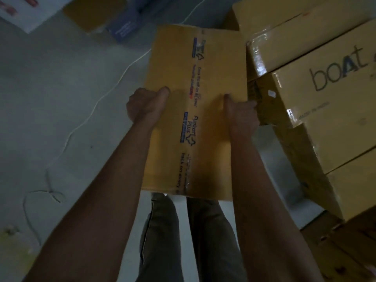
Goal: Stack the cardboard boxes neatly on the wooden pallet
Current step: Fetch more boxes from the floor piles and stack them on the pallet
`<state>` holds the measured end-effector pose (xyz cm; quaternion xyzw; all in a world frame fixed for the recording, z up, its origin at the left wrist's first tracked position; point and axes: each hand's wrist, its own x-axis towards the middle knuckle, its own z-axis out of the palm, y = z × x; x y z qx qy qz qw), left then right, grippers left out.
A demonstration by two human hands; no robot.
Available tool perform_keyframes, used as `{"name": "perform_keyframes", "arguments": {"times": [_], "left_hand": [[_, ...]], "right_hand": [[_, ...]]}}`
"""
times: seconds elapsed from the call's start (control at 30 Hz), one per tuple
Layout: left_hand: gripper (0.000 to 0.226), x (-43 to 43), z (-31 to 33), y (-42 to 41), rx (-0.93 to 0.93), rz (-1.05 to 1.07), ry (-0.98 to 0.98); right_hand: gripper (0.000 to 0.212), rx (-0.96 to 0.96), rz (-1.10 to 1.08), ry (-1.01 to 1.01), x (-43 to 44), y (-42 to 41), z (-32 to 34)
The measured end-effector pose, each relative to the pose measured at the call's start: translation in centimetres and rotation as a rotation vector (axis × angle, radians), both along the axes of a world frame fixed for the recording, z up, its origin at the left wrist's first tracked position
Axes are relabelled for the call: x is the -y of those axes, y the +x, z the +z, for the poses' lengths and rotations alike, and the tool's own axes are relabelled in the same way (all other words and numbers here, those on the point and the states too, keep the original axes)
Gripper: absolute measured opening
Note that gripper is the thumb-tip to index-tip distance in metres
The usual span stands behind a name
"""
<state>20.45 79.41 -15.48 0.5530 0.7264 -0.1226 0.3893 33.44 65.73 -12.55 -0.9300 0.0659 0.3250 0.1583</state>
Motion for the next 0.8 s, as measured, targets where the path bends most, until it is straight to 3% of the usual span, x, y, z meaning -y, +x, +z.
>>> {"name": "perform_keyframes", "arguments": {"times": [0.07,0.17,0.33,0.5,0.57,0.67,0.8], "left_hand": [[0.067,-0.2,3.2,0.4,-0.014,0.011,0.093],[0.072,0.3,10.2,1.2,-0.002,-0.08,0.274],[0.074,5.0,25.1,2.3,0.065,-0.397,0.564],[0.063,15.1,35.9,4.7,0.096,-0.867,0.828],[0.058,20.9,38.0,5.9,0.15,-1.058,0.837],[0.05,30.3,39.2,6.4,0.205,-1.377,0.777],[0.048,43.1,40.0,5.9,0.195,-1.692,0.724]], "right_hand": [[0.076,-0.011,-0.091,0.061,0.3,0.1,2.6],[0.073,-0.013,-0.263,0.168,2.6,-2.0,7.8],[0.063,-0.09,-0.606,0.347,9.6,-9.5,18.3],[0.072,-0.276,-1.027,0.592,17.6,-17.9,25.4],[0.063,-0.343,-1.213,0.755,21.2,-20.4,26.9],[0.07,-0.473,-1.484,0.919,27.0,-23.1,28.5],[0.075,-0.56,-1.665,1.047,36.2,-25.2,30.8]]}}
